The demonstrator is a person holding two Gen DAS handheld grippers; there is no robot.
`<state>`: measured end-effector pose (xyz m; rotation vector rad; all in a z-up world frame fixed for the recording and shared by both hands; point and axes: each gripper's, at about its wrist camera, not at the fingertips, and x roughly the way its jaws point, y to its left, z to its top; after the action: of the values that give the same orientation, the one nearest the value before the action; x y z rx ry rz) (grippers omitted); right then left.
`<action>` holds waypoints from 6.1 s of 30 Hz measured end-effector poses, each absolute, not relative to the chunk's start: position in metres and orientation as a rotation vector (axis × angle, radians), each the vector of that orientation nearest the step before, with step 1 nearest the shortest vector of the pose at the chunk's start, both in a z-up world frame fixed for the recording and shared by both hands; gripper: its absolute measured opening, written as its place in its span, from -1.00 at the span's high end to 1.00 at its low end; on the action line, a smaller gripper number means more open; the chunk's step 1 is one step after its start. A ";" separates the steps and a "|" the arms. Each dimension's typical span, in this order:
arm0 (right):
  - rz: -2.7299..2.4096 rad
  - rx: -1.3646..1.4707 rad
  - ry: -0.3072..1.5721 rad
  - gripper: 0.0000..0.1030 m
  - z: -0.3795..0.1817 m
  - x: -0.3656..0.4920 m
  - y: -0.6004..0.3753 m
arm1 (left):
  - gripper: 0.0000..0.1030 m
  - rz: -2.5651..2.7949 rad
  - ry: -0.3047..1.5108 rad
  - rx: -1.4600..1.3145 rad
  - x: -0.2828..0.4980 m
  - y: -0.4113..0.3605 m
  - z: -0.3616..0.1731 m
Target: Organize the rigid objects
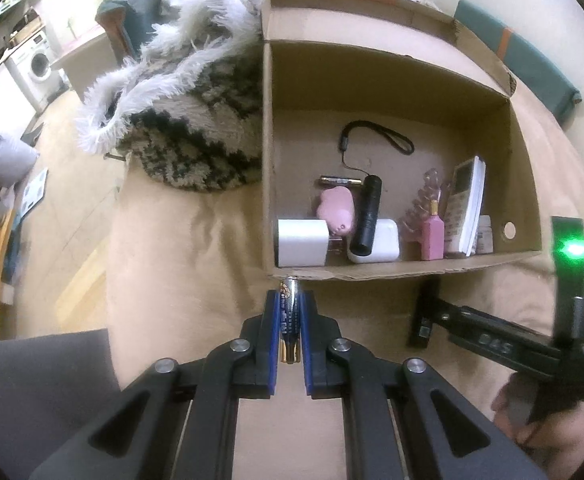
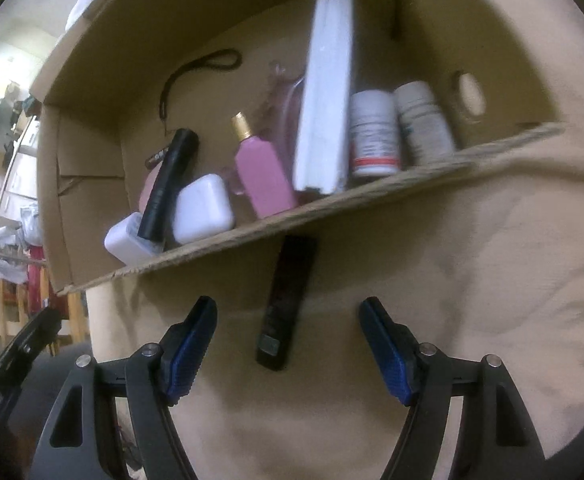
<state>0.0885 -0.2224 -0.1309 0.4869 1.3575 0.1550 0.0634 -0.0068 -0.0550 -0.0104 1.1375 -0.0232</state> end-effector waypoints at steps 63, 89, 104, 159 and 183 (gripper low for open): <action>0.239 0.416 1.141 0.61 -0.052 0.147 -0.260 | 0.83 -0.155 1.012 -0.016 0.144 -0.054 -0.045; 0.234 0.415 1.130 -0.38 -0.052 0.140 -0.261 | -0.33 -0.109 1.016 0.006 0.140 -0.059 -0.043; 0.219 0.379 1.000 -1.00 -0.007 0.101 -0.264 | -0.46 -0.113 0.969 -0.042 0.100 -0.023 -0.011; 0.109 0.224 0.795 -1.00 0.010 0.009 -0.241 | -0.99 -0.044 0.807 -0.017 0.008 0.002 0.011; 0.110 0.231 0.800 -1.00 0.006 0.012 -0.246 | -0.99 -0.051 0.809 -0.020 0.008 0.001 0.008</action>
<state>0.0119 -0.2458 0.0062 0.2308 0.8000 0.1103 0.0079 0.0006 0.0082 -0.0203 0.8087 -0.0508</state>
